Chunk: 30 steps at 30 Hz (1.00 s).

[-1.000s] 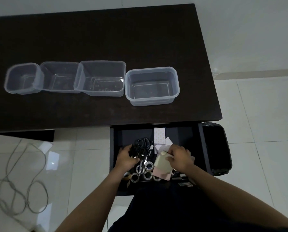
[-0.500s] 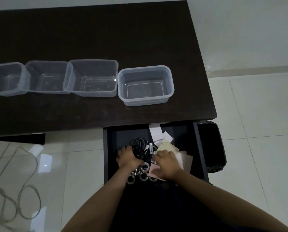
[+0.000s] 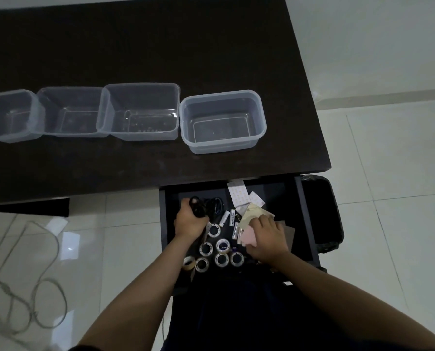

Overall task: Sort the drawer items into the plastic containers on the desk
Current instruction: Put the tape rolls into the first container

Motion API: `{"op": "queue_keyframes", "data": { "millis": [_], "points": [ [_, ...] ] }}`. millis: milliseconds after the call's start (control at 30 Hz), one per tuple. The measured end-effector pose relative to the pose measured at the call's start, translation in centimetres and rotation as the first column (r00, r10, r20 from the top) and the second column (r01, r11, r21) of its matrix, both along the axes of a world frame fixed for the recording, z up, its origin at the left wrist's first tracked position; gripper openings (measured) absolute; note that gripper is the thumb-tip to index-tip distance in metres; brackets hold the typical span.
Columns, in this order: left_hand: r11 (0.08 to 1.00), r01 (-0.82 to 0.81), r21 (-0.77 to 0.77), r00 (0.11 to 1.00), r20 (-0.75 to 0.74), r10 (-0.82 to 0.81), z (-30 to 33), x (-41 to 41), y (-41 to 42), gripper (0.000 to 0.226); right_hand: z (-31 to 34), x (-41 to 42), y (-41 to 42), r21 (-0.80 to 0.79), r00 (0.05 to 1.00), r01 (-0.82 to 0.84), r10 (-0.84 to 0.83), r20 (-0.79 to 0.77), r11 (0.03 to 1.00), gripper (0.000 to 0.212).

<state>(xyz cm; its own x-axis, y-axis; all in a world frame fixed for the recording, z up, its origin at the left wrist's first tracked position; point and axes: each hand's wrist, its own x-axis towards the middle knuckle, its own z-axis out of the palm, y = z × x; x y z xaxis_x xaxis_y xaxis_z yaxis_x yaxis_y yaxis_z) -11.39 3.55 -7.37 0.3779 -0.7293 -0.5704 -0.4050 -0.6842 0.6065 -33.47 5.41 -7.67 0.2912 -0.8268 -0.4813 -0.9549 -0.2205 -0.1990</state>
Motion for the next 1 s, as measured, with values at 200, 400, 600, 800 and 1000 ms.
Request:
{"op": "queue_keyframes", "data": {
  "millis": [200,400,600,800,1000],
  "points": [
    [0.999,0.027,-0.041,0.992,-0.124,-0.032,-0.4,1.2,-1.3,0.088,0.2,-0.1,-0.1,-0.089,0.999,-0.017,0.014,-0.039,0.996,0.063],
    [0.986,0.166,-0.011,0.985,-0.041,-0.166,-0.2,1.2,1.2,0.11,0.4,2.2,-0.3,-0.138,0.985,-0.126,0.14,0.097,0.982,0.046],
    [0.977,0.211,0.038,0.976,0.055,-0.213,0.3,0.8,4.6,0.065,-0.3,4.8,-0.7,0.058,0.948,-0.293,0.282,0.15,0.954,0.06],
    [0.976,0.194,0.095,0.974,0.102,-0.204,-0.1,0.2,5.8,0.04,-0.4,5.9,-1.2,0.12,0.946,-0.324,0.32,0.047,0.938,0.056],
    [0.955,0.213,0.208,0.941,0.22,-0.258,0.0,-0.6,7.2,0.05,-0.7,5.7,-1.2,0.108,0.933,-0.358,0.352,0.07,0.928,0.051]
  ]
}}
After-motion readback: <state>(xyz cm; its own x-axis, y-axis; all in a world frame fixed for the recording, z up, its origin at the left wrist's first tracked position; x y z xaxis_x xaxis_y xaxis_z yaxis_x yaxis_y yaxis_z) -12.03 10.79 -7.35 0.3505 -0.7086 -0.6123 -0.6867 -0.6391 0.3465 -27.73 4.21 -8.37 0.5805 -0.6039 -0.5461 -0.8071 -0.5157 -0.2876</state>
